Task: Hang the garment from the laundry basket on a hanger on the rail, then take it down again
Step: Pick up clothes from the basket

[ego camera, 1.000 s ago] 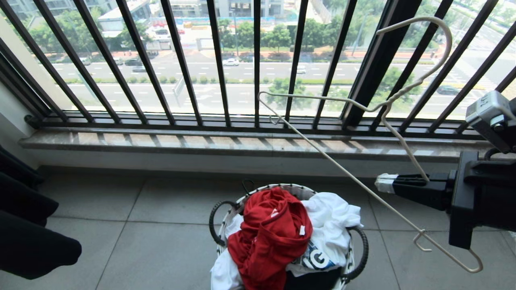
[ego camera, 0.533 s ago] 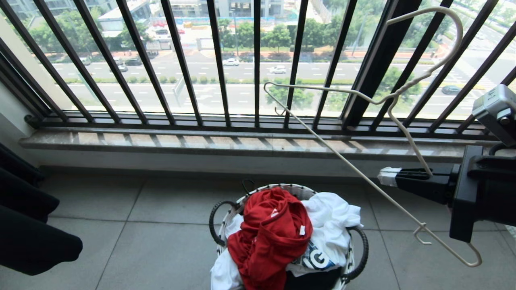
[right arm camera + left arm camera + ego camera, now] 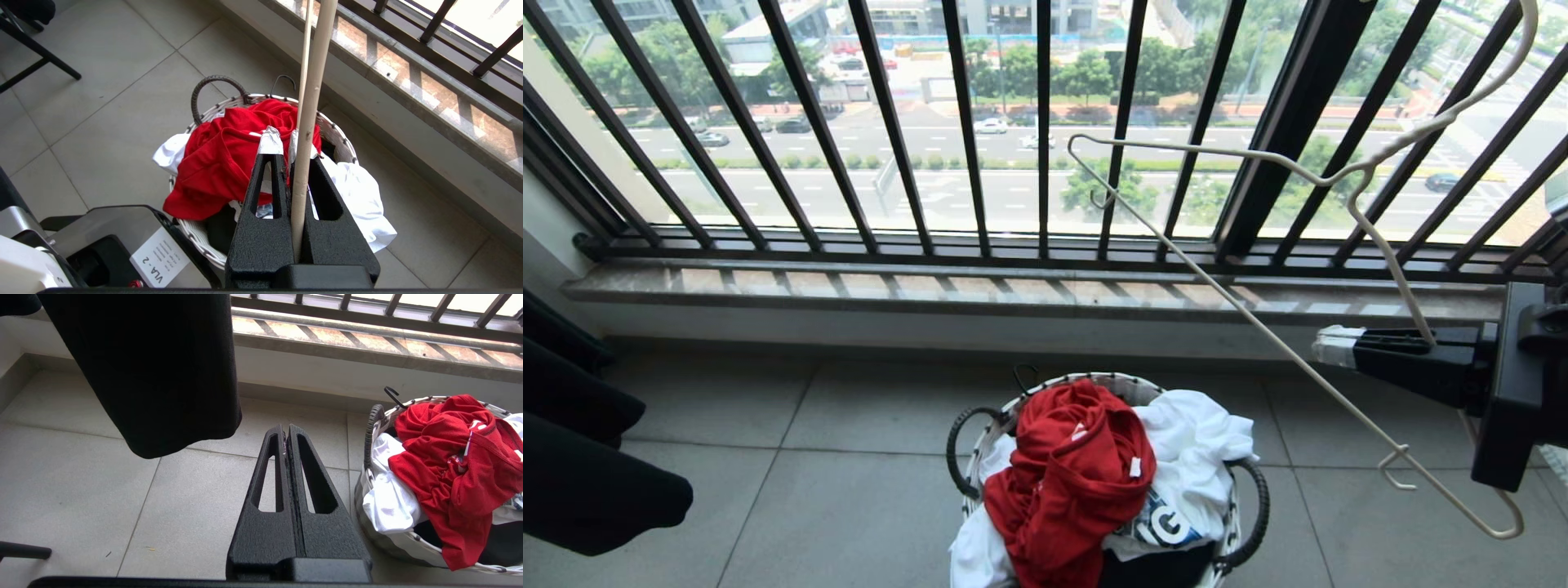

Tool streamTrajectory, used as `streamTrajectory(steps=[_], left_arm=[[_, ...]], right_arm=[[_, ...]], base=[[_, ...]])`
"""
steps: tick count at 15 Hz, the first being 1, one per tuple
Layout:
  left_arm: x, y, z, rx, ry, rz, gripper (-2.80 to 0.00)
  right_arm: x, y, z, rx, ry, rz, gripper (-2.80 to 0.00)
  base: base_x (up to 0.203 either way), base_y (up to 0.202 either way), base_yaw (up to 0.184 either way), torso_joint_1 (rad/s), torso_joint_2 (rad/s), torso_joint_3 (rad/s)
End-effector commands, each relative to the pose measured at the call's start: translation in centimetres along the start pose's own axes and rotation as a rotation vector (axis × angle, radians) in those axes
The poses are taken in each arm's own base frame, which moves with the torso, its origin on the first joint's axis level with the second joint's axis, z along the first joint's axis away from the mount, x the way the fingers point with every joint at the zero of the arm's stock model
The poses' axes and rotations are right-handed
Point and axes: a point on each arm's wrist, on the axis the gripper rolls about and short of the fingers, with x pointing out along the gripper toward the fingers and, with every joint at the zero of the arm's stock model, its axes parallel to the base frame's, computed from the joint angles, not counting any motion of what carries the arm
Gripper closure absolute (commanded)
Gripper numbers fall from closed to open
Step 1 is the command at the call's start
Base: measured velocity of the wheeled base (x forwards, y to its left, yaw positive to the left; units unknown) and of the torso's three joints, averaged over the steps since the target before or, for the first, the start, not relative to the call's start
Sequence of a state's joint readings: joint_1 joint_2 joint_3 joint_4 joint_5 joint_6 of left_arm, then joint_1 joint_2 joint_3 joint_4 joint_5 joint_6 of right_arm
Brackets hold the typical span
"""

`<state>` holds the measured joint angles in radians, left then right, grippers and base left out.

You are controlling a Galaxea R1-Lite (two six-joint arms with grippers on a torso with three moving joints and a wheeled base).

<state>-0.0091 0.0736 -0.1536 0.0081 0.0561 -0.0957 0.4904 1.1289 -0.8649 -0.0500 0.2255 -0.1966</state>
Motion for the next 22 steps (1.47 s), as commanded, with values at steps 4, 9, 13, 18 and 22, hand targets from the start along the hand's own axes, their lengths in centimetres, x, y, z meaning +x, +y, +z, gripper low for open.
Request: streamTrajectory(steps=[4,9,13,18,22], left_arm=[[4.7,-0.9,6.7,0.020,0.148,0.000,0.00],[12.0,-2.7,12.4,0.017,0.256,-0.244,0.00],[17.6,-6.6,15.7,0.010,0.293,-0.505,0.00],[24.2,-14.6,14.1,-0.007,0.452,-0.729,0.00],[27.5,-19.2,11.4,-0.047,0.569,-0.762,0.00]], right_arm=[[-0.7,0.0,0.4,-0.007,-0.029,-0.012,0.00],[-0.8,-0.5,0.5,-0.002,-0.032,-0.043,0.00],[-0.7,-0.6,0.6,-0.002,-0.032,-0.046,0.00],[-0.9,-1.5,0.7,0.009,-0.032,-0.099,0.00],[-0.6,-1.9,0.7,0.015,-0.023,-0.115,0.00]], base=[[0.000,0.000,0.000,0.000,0.00,0.000],[0.000,0.000,0.000,0.000,0.00,0.000],[0.000,0.000,0.000,0.000,0.00,0.000],[0.000,0.000,0.000,0.000,0.00,0.000],[0.000,0.000,0.000,0.000,0.00,0.000]])
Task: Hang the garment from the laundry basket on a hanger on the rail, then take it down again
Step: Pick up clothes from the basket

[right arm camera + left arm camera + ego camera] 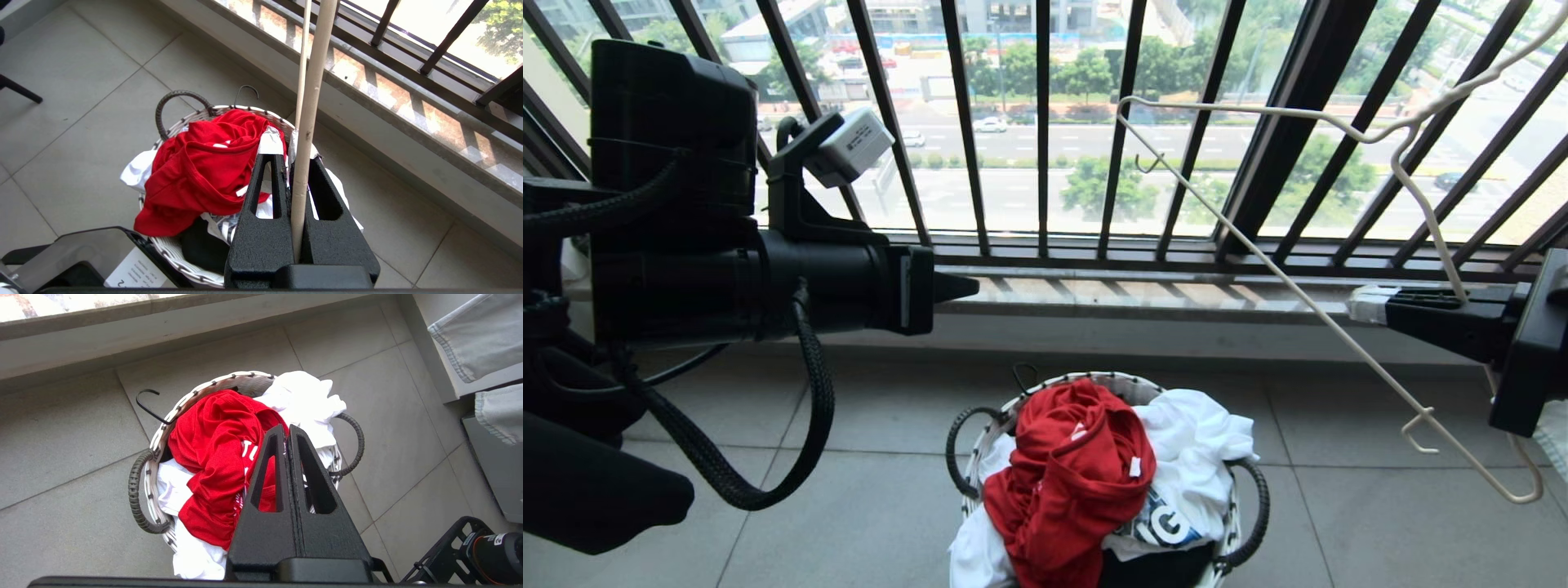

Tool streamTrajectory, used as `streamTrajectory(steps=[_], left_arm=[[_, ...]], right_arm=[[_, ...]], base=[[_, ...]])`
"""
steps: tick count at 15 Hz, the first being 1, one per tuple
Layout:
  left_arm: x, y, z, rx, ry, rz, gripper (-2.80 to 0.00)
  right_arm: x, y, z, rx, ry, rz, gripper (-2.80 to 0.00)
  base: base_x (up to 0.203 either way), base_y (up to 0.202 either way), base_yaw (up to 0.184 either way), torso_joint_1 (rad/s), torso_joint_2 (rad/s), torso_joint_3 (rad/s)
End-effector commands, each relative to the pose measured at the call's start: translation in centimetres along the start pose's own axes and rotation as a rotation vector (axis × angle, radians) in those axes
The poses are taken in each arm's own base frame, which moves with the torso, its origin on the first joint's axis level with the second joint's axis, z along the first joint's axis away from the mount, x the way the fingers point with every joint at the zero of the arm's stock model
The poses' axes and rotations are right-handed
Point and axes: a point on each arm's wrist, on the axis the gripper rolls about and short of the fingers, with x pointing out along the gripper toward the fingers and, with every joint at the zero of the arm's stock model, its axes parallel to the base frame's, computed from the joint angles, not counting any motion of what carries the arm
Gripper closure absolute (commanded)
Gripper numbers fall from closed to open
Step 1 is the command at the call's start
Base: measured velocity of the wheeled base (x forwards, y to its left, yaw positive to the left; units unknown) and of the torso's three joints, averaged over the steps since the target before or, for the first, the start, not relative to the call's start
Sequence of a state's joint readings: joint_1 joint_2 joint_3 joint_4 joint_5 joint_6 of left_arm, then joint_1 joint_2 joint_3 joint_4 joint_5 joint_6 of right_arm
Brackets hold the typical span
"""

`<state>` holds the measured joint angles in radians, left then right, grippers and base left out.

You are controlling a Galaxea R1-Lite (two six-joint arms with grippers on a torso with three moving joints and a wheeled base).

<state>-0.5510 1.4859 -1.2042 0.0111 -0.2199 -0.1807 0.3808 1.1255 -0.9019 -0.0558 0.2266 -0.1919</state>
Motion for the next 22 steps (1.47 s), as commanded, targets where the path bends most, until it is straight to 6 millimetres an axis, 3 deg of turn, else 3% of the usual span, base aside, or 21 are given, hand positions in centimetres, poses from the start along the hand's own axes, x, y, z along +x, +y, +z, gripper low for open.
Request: streamTrajectory(steps=[1,4,6,10,12,13,19,22], left_arm=[[4.8,0.2,-1.6,-0.049,0.107,-0.009,0.00],[6.7,0.5,-1.7,-0.053,0.125,0.008,0.00],[9.2,0.6,-2.5,-0.055,0.166,0.021,0.00],[15.1,1.5,-6.9,-0.041,0.297,0.165,0.00],[15.8,1.2,-7.9,-0.008,0.359,0.221,0.00],[15.6,0.9,-8.0,0.003,0.398,0.241,-2.80],[15.1,-1.0,-8.1,0.013,0.588,0.281,-2.80],[17.2,-0.6,-9.9,0.010,0.638,0.309,-2.80]], right_arm=[[0.2,-0.1,-0.1,0.000,0.005,0.000,0.00],[0.8,-0.2,-0.3,0.002,0.023,0.005,0.00],[1.2,-0.2,-0.5,0.006,0.036,0.007,0.00],[1.7,-0.3,-0.8,0.011,0.056,0.016,0.00],[2.1,-0.3,-1.0,0.014,0.067,0.018,0.00],[2.2,-0.4,-1.0,0.014,0.070,0.018,0.00],[2.5,-0.4,-1.1,0.015,0.079,0.019,0.00],[2.5,-0.5,-1.0,0.011,0.065,0.013,0.00]], base=[[0.000,0.000,0.000,0.000,0.00,0.000],[0.000,0.000,0.000,0.000,0.00,0.000],[0.000,0.000,0.000,0.000,0.00,0.000],[0.000,0.000,0.000,0.000,0.00,0.000],[0.000,0.000,0.000,0.000,0.00,0.000],[0.000,0.000,0.000,0.000,0.00,0.000],[0.000,0.000,0.000,0.000,0.00,0.000],[0.000,0.000,0.000,0.000,0.00,0.000]])
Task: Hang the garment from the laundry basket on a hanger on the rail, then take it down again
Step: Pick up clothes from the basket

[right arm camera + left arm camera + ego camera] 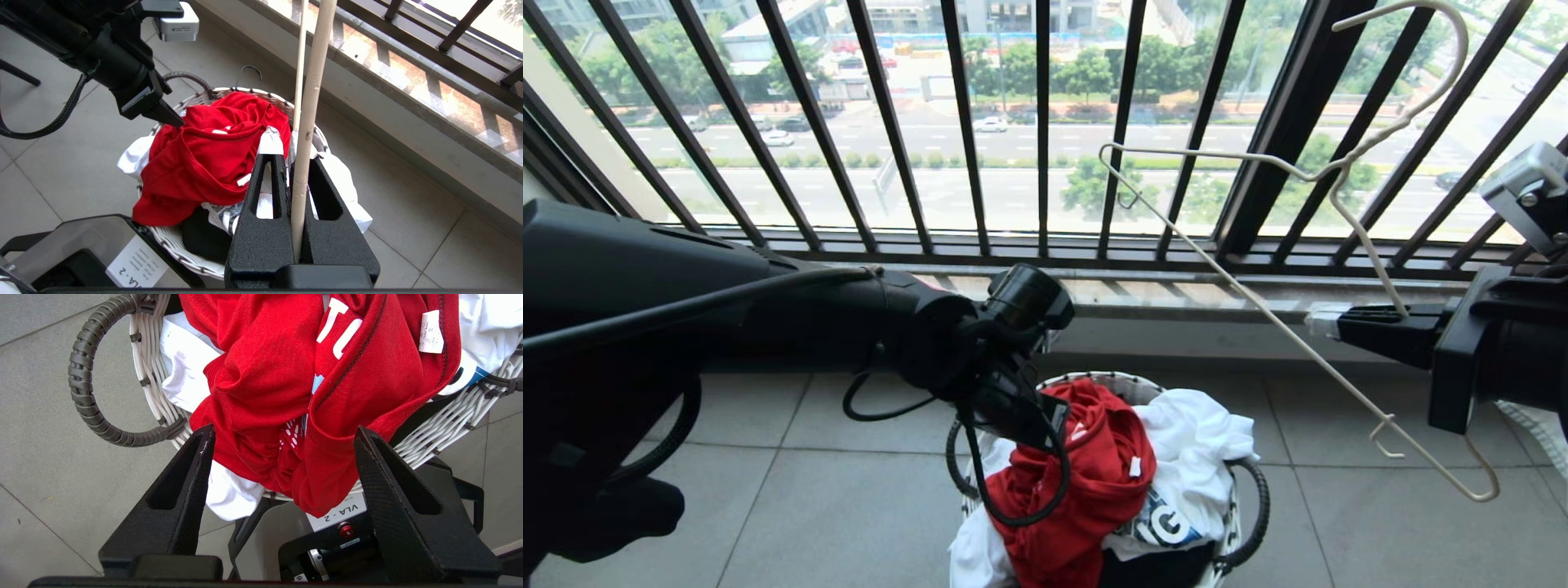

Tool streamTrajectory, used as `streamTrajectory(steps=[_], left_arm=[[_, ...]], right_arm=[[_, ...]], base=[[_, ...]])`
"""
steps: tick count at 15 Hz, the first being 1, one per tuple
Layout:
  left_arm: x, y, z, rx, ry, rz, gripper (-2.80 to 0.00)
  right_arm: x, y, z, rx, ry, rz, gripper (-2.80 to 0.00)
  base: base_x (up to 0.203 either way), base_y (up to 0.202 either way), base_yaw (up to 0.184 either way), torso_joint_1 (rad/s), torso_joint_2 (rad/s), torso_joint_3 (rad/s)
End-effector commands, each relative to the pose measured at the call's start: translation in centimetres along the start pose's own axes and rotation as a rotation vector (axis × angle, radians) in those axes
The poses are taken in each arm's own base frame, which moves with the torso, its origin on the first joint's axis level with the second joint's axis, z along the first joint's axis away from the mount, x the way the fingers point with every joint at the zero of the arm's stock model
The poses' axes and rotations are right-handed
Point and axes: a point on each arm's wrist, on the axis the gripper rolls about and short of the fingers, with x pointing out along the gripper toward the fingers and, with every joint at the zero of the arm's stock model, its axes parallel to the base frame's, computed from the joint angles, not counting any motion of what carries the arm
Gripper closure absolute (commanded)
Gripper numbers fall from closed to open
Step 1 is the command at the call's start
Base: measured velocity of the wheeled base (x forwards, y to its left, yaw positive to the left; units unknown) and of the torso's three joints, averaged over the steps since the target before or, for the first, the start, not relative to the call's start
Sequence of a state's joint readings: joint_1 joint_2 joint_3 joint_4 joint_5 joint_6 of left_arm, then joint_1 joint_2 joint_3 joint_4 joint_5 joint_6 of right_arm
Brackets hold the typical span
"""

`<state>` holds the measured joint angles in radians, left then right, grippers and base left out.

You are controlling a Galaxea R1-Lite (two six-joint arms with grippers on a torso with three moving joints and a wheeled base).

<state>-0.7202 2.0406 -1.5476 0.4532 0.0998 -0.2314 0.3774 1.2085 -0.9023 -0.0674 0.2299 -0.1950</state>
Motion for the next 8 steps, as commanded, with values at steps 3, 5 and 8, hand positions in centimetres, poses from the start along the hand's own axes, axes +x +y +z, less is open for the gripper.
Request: streamTrajectory(steps=[3,5,8], left_arm=[[3.6,-0.4,-0.4,-0.009,0.060,0.041,-2.80],[3.8,-0.3,-0.4,-0.008,0.058,0.060,-2.80],[4.3,-0.5,-0.6,-0.004,0.071,0.066,-2.80]], right_arm=[[0.1,0.0,0.0,-0.004,-0.003,0.001,0.00],[0.1,0.0,0.0,-0.003,-0.002,0.000,0.00],[0.0,0.0,0.0,-0.007,-0.005,-0.001,0.00]], base=[[0.000,0.000,0.000,0.000,0.00,0.000],[0.000,0.000,0.000,0.000,0.00,0.000],[0.000,0.000,0.000,0.000,0.00,0.000]])
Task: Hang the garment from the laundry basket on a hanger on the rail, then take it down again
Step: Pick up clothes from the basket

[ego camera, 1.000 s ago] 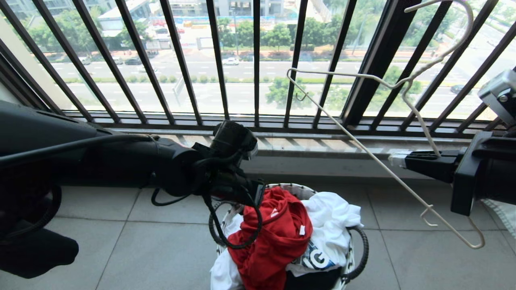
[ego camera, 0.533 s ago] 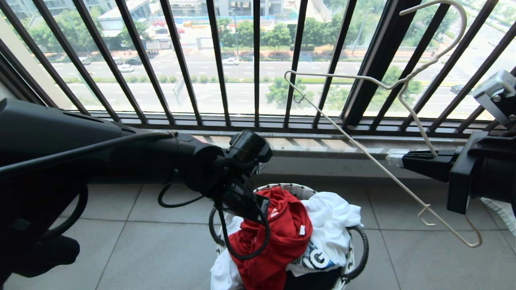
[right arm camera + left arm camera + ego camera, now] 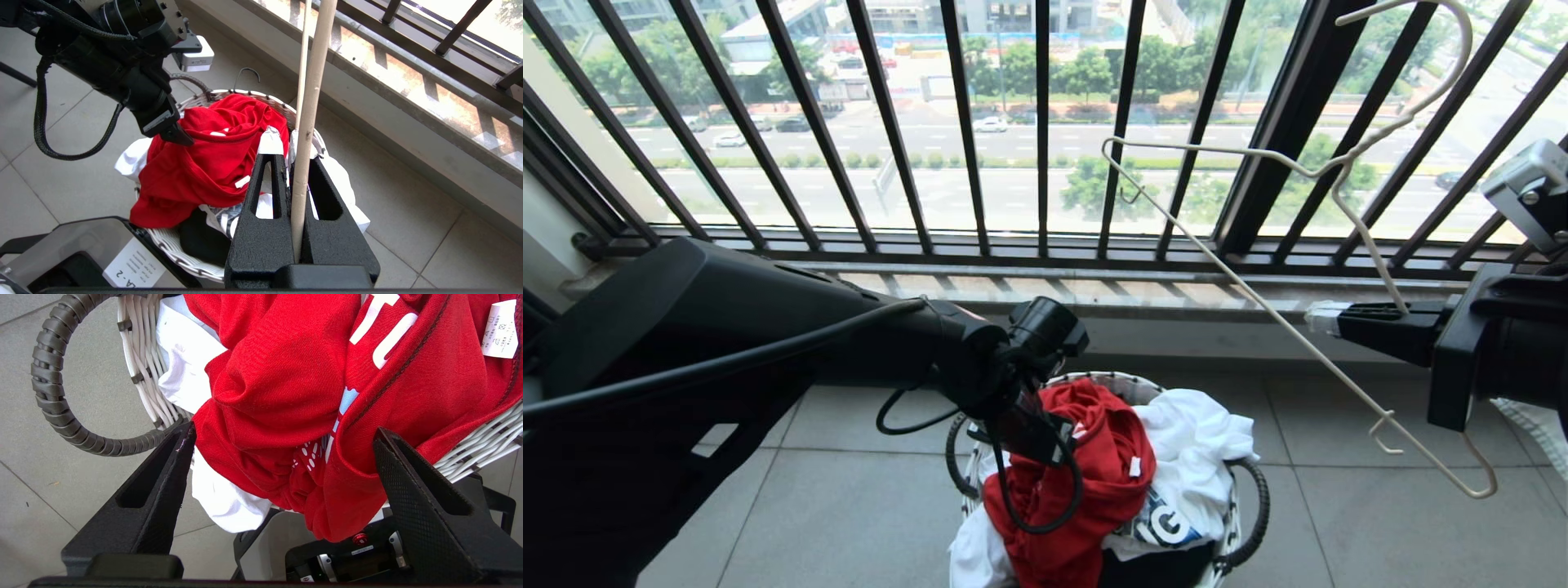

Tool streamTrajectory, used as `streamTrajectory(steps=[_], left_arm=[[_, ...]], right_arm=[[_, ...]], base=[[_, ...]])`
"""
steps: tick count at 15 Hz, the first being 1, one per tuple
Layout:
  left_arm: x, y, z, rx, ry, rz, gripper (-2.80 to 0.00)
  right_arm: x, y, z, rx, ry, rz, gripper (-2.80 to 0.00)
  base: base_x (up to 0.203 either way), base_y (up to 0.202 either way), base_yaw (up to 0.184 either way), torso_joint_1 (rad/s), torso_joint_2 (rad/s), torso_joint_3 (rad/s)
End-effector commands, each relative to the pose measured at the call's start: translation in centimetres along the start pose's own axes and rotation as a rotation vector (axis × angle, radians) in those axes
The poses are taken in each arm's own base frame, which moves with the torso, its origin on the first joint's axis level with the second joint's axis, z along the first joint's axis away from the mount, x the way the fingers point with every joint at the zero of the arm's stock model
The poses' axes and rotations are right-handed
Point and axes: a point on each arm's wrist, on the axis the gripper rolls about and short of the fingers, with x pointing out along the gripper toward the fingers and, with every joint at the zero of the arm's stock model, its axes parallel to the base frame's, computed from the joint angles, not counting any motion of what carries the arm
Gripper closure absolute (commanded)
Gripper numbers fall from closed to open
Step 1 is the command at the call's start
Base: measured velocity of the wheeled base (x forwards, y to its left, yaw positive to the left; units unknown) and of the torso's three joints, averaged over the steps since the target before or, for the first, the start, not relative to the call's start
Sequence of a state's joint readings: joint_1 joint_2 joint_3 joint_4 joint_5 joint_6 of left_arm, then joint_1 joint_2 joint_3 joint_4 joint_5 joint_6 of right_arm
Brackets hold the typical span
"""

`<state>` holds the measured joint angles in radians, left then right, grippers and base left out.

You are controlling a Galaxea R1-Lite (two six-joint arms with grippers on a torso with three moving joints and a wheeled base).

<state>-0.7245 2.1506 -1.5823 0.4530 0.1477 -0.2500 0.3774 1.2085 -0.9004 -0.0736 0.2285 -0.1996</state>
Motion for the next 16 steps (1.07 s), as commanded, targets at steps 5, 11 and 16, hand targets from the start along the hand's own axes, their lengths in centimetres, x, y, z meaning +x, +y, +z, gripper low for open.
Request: streamTrajectory(steps=[5,11,16], left_arm=[[0.2,-1.2,-0.8,0.032,0.016,0.025,0.00],[1.2,-1.3,-1.2,0.043,0.040,0.050,0.00],[-1.3,-0.9,-1.0,0.039,0.023,0.045,0.00]], right_arm=[[-0.2,0.0,0.1,-0.003,-0.009,-0.002,0.00],[-0.5,0.0,0.3,-0.006,-0.020,-0.004,0.00],[-0.5,0.1,0.3,-0.007,-0.022,-0.004,0.00]], base=[[0.000,0.000,0.000,0.000,0.00,0.000],[0.000,0.000,0.000,0.000,0.00,0.000],[0.000,0.000,0.000,0.000,0.00,0.000]])
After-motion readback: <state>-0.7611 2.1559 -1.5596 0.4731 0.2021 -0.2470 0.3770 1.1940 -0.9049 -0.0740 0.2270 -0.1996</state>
